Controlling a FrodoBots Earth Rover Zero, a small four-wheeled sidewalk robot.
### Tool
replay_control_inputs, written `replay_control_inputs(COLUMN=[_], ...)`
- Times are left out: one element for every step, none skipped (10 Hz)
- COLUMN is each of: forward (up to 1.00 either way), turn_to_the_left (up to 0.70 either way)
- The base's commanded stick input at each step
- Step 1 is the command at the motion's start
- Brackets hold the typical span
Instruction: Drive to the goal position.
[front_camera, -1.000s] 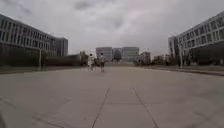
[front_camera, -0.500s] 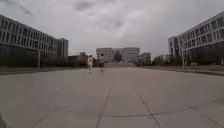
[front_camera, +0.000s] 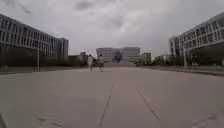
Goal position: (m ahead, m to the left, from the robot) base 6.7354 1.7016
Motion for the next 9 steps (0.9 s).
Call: replay_control_inputs(forward=[0.70, 0.70, 0.70, 0.70, 0.70, 0.70, 0.70, 0.70, 0.70], turn_to_the_left=[-0.01, -0.01, -0.01, -0.01, -0.01, -0.01, -0.01, -0.01, -0.01])
